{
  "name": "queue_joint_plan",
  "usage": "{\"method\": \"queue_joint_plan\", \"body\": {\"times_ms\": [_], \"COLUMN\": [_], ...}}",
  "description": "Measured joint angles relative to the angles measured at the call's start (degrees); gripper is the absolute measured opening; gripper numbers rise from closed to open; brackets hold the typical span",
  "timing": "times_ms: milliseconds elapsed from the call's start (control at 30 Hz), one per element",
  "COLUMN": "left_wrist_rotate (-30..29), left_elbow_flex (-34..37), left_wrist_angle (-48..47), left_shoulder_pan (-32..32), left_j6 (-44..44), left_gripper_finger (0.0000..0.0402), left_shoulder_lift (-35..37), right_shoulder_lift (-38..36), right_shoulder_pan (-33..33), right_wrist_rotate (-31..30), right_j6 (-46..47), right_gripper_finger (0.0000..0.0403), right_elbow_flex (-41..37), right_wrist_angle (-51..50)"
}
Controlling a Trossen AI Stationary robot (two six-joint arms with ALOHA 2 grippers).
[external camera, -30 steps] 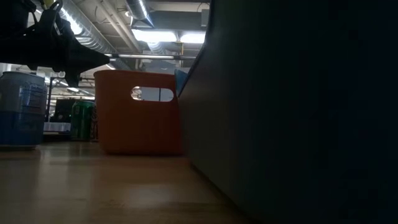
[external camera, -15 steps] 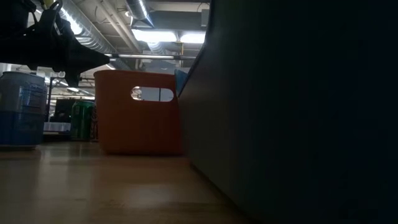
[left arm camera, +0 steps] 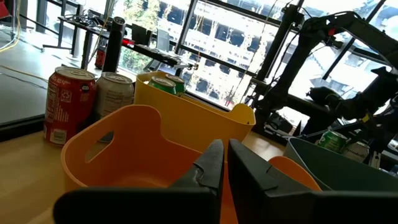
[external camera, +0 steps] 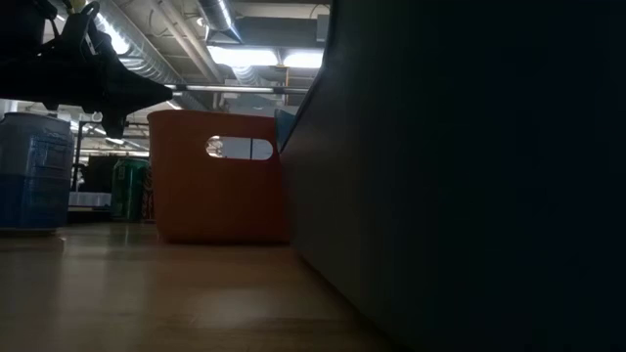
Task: Sort soda cans
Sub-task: Put the green soda can into the yellow bin
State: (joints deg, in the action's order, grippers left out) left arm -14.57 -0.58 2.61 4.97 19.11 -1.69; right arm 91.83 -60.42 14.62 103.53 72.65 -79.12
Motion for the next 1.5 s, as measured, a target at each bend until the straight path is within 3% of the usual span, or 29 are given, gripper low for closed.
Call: {"method": "queue_joint_plan", "body": {"times_ms": [667,933,1100,1500], "left_wrist_rotate": [0.0,0.0,0.0,0.0], "left_elbow_flex": [0.0,-0.02,-0.01,0.0], "left_wrist_angle": [-0.02,0.0,-0.01,0.0], "left_shoulder_pan": [0.0,0.0,0.0,0.0], "left_j6": [-0.13,-0.31,-0.39,-0.39], "left_gripper_finger": [0.0015,0.0015,0.0015,0.0015], "left_shoulder_lift": [0.0,-0.02,-0.01,0.0], "right_shoulder_lift": [-0.02,-0.09,-0.07,0.04], "right_shoulder_pan": [0.02,0.08,1.33,9.66], "right_wrist_rotate": [-0.03,-0.66,-0.9,-11.65], "right_j6": [-5.62,-9.94,-12.6,-22.73], "right_gripper_finger": [0.0379,0.0299,0.0294,0.0294], "right_elbow_flex": [-8.08,-8.16,-7.92,0.96], "right_wrist_angle": [10.55,10.34,9.92,-0.98]}}
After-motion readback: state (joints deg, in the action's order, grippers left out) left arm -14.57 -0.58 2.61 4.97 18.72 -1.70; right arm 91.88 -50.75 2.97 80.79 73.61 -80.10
